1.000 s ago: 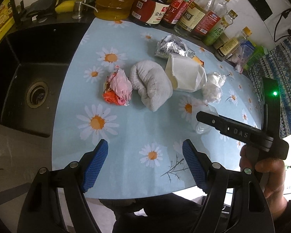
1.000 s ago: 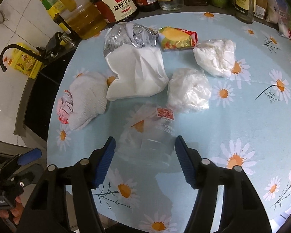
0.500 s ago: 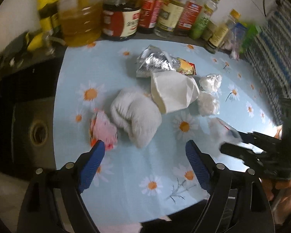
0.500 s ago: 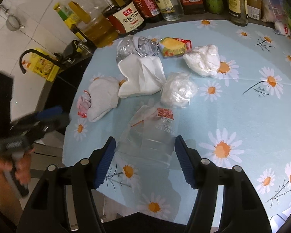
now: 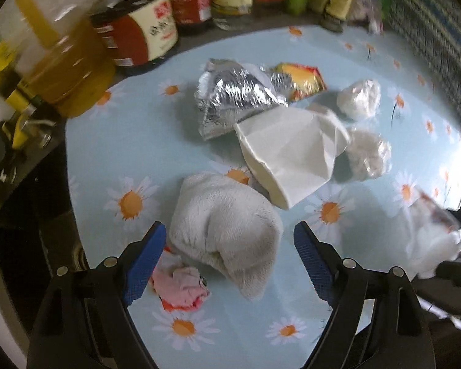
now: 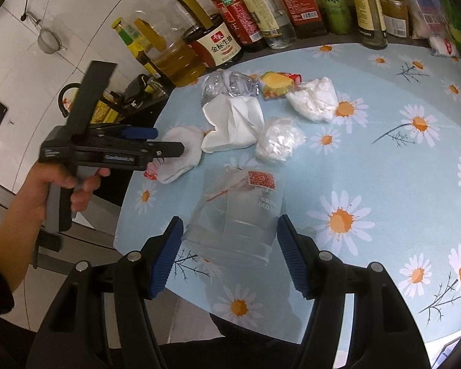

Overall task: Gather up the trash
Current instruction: 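Grasp the clear plastic bag with the right tool while the left tool grasps the white knit cloth, then carry the plastic bag and knit cloth down to the black bin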

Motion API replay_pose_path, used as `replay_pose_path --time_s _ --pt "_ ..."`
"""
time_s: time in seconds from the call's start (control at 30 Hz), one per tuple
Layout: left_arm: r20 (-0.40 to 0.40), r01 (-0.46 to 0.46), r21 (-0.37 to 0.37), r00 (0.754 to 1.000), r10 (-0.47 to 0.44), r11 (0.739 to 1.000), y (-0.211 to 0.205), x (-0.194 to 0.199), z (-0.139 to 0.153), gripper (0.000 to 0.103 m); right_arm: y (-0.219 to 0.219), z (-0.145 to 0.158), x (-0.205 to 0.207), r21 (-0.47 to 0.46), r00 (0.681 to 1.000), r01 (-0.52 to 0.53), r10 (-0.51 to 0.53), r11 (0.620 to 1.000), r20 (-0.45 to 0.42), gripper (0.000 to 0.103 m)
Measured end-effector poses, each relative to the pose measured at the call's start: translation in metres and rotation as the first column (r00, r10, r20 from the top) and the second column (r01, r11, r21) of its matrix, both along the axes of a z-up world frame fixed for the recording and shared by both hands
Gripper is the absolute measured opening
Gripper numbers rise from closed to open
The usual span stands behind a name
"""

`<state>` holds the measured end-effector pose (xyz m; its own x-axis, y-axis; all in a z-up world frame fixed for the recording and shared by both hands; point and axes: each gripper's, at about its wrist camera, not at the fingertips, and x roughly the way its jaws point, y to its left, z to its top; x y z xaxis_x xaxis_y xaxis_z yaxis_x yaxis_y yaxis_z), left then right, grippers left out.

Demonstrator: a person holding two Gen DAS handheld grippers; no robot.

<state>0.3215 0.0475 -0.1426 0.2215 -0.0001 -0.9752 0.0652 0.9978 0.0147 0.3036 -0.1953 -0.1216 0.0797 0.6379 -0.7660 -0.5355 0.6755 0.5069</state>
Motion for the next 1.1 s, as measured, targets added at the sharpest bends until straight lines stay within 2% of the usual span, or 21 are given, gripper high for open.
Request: replay_pose_path --time_s 0.17,0.23,0.3,0.47,0.7,0.9,1.1 --pt "-0.062 0.036 -0.005 0.997 -0.036 0.999 0.003 0.009 -0.019 0.081 -0.009 -0.002 0.002 0.006 1.0 0.019 -0.019 1.0 -0.008 0.063" --pt "-0.068 0.051 0.006 0.996 -0.05 0.999 0.002 0.01 -0.022 0.072 -0.012 -0.003 0.002 0.006 1.0 0.025 -0.025 1.0 -0.009 0.063" --pt "-0.071 0.048 -0.002 0.996 -0.048 0.999 0.003 0.011 -0.023 0.071 -0.013 -0.004 0.003 0.005 1.0 0.027 -0.027 1.0 -0.007 0.063" --pt "-0.07 0.05 -0.014 0.996 -0.051 0.999 0.004 0.01 -0.023 0.054 -0.015 -0.005 0.003 0.007 1.0 0.028 -0.028 1.0 -0.01 0.063" --pt "-0.021 0.045 -0.013 0.999 -0.046 0.999 0.0 -0.001 -0.011 0.036 -0.014 -0.002 0.0 0.014 1.0 0.018 -0.018 1.0 0.007 0.063" --pt "0.025 0.024 -0.025 0.999 -0.023 0.999 0.0 -0.014 0.006 0.034 -0.009 0.001 -0.007 0.019 1.0 -0.003 0.002 1.0 0.021 0.063" --pt "0.082 -0.015 -0.077 0.996 0.021 0.997 0.001 -0.045 0.03 0.034 -0.002 0.009 -0.018 0.019 0.999 -0.021 0.02 1.0 0.04 0.063"
